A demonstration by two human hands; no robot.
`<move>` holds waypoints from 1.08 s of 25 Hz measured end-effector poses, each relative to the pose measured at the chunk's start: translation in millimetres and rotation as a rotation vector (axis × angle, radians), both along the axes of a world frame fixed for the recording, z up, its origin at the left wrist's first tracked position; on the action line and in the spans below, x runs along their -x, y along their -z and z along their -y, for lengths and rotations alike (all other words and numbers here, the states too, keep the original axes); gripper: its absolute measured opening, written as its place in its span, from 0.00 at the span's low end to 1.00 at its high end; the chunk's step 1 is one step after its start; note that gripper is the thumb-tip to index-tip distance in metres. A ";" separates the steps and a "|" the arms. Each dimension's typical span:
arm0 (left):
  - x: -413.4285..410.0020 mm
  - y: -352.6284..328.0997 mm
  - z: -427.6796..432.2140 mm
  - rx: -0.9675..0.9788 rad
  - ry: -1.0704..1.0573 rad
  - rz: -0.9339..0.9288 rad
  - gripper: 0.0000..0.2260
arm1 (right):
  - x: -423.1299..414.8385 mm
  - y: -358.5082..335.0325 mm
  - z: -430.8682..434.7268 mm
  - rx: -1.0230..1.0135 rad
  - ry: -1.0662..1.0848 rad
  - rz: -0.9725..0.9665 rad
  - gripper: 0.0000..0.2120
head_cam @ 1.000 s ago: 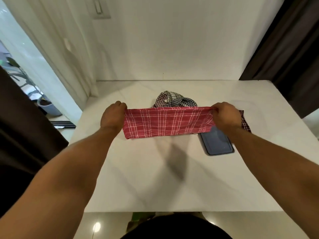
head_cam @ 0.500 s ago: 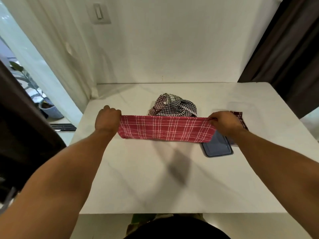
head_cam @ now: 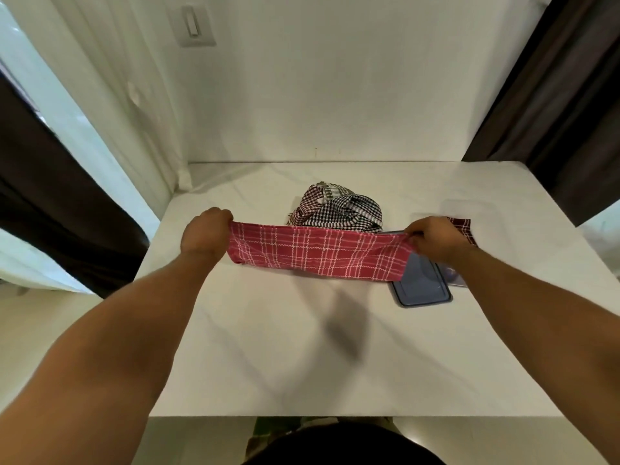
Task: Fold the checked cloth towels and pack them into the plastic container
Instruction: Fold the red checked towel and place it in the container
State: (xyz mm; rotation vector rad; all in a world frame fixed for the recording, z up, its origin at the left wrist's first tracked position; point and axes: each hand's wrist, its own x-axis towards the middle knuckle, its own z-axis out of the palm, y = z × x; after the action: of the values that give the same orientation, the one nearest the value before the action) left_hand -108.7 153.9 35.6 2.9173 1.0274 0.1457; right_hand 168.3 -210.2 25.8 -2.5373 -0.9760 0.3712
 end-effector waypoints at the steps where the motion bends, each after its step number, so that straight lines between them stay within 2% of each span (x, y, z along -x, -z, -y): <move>1: 0.1 0.2 -0.9 0.021 0.005 0.017 0.08 | 0.0 -0.1 -2.9 -0.010 0.011 -0.005 0.08; 4: 0.6 -2.6 -3.4 0.019 -0.004 0.058 0.10 | 0.1 -4.8 -13.8 -0.093 0.099 0.014 0.11; 8: 1.6 -11.1 -5.8 -0.014 -0.055 0.270 0.09 | 3.5 -11.7 -23.0 -0.390 0.241 0.089 0.15; 11: 7.7 -6.6 -1.0 -0.024 -0.045 0.302 0.08 | 15.4 -2.0 -19.1 -0.433 0.227 0.131 0.12; 13: 19.9 8.6 8.8 -0.059 -0.037 0.213 0.10 | 27.5 17.7 -7.9 -0.323 0.148 0.158 0.08; 15: 40.4 36.2 18.6 -0.046 0.012 0.055 0.11 | 44.8 43.4 10.0 -0.074 0.018 0.142 0.05; 18: 76.3 79.5 33.8 0.039 0.148 -0.314 0.12 | 75.4 76.9 34.6 0.285 -0.157 -0.012 0.07; 21: 94.2 98.6 48.6 0.110 0.307 -0.624 0.14 | 97.9 99.6 48.4 0.466 -0.241 -0.171 0.11; 25: 94.1 96.1 66.3 0.206 0.370 -0.747 0.16 | 104.8 108.3 50.4 0.642 -0.338 -0.277 0.17; 27: 91.0 96.2 70.8 0.326 0.368 -0.805 0.18 | 104.1 110.7 48.7 0.663 -0.318 -0.303 0.16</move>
State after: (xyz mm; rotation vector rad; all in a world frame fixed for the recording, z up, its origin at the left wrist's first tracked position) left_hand -199.7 83.2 -60.6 2.7831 0.4419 -1.1574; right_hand 64.3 -258.9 -84.8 -2.7354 -1.2903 1.3221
